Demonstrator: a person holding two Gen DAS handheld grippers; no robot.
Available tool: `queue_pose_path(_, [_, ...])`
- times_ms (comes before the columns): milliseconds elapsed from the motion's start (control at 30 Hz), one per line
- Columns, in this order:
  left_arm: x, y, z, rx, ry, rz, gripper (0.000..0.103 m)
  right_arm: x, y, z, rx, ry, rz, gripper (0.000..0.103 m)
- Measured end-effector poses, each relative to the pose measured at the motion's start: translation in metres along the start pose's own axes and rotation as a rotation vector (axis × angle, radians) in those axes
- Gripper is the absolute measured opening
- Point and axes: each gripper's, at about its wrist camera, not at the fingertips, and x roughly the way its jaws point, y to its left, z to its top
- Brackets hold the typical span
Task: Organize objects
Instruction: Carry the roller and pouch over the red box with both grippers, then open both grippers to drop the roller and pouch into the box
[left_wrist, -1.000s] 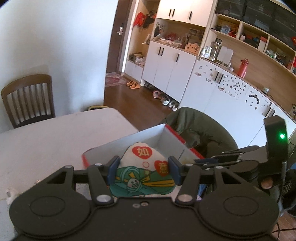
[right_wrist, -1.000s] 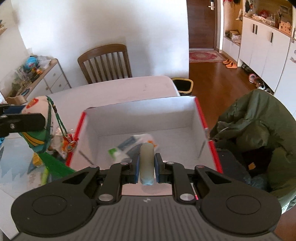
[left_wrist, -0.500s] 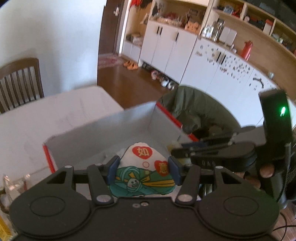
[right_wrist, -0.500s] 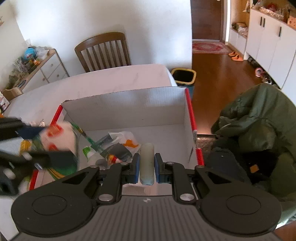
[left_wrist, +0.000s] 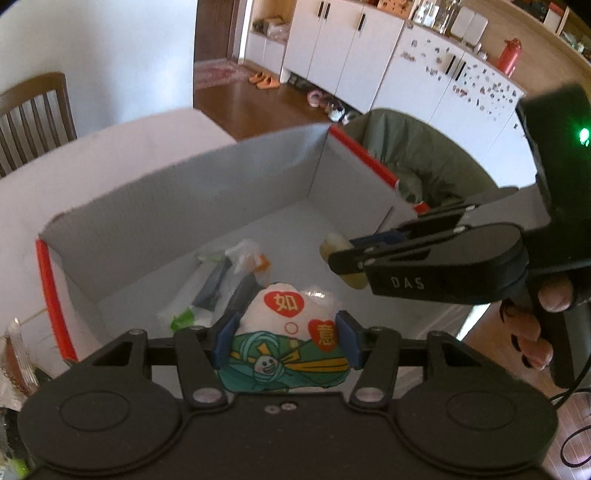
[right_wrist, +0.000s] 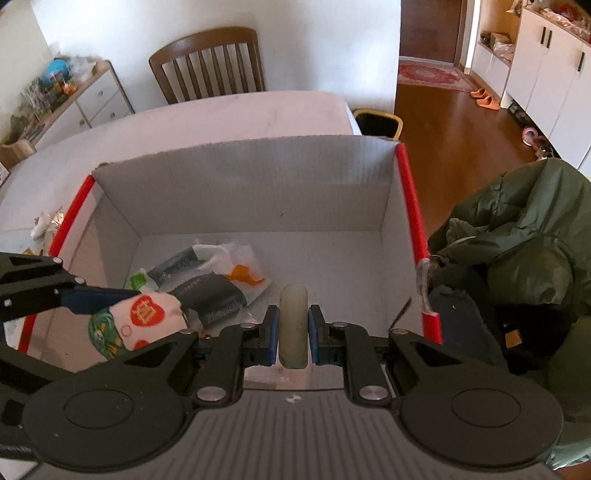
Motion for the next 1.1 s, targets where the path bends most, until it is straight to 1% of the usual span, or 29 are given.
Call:
queue_pose_path(300, [0.026, 0.005, -0.001, -0.009, 0.079, 0.009, 0.056, 0.023, 0.004, 0.006, -0.020, 0.075, -0.034, 0.015])
queue_pose_path(467, [0.036, 0.009, -0.002, -0.012, 0.120, 0.024, 0.057, 0.027, 0.003, 0.005, -0.013, 0.083, -0.031, 0.016])
queue_pose_path(600, [0.039, 0.011, 0.000, -0.027, 0.134, 0.015, 0.059, 0.028, 0.000, 0.004, -0.007, 0.084, -0.029, 0.016])
queue_pose_path(733, [0.034, 0.010, -0.001, -0.019, 0.128, 0.025, 0.064, 0.024, -0.002, 0.005, -0.004, 0.072, -0.028, 0.016])
queue_pose_path(767, [0.033, 0.010, -0.001, -0.019, 0.122, 0.029, 0.068, 0.022, -0.002, 0.005, -0.003, 0.066, -0.025, 0.016])
queue_pose_path(800, [0.032, 0.011, -0.001, -0.022, 0.114, 0.028, 0.076, 0.020, -0.002, 0.006, 0.000, 0.062, -0.020, 0.016])
queue_pose_path(833, [0.028, 0.011, -0.002, -0.027, 0.104, 0.029, 0.079, 0.016, -0.003, 0.006, 0.003, 0.056, -0.015, 0.016])
queue_pose_path(1100, [0.002, 0.018, -0.008, -0.056, 0.041, 0.033, 0.084, -0.009, 0.002, 0.004, 0.010, 0.018, 0.006, 0.016])
